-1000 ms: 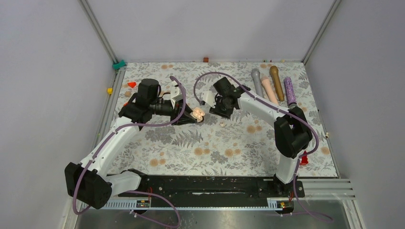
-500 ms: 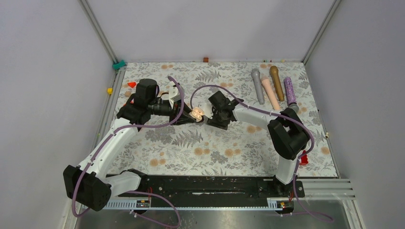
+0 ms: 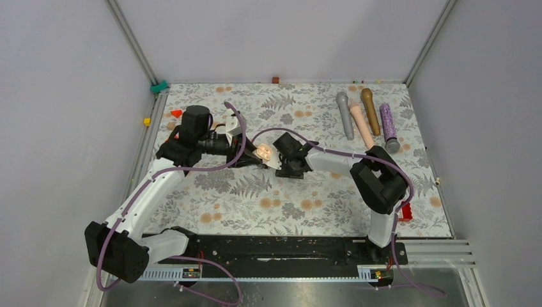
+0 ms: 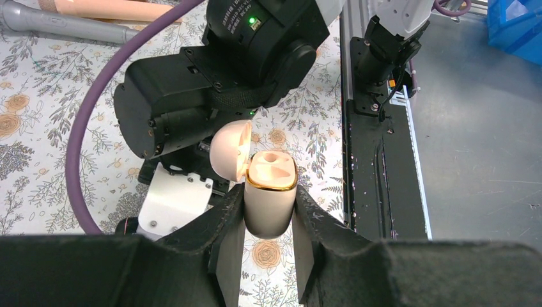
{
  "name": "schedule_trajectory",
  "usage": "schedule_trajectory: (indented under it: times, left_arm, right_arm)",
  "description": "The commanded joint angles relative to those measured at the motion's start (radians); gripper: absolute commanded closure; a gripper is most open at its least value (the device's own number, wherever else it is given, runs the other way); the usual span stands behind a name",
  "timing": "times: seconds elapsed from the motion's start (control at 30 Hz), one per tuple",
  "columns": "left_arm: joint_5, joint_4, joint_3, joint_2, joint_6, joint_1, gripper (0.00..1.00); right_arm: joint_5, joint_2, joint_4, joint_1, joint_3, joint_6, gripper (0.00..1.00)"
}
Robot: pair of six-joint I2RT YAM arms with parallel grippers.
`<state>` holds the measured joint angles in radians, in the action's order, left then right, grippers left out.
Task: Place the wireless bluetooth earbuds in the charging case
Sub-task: Pick up the earbud from the center of the board.
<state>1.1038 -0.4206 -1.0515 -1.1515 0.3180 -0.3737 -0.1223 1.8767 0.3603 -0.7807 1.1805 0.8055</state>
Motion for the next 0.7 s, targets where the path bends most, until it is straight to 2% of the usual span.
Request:
schedule_trajectory:
  times: [0.0,0.27,0.67]
  left_arm:
    - [0.044,0.038,0.004,0.02,0.011,0.006,1.0]
    - [0.047,0.038,0.004,0.02,0.01,0.008,1.0]
    - [0.05,0.037,0.006,0.02,0.012,0.011,1.0]
  right_arm:
    - [0.0,-0.038,-0.01,-0.02,-0.017,0.13,0.45]
    - [-0.076,0.018,0.012,-0.032,0.007,0.238,0.54]
    - [-0.034,0.036,0.065,-0.035,0.03,0.3,0.64]
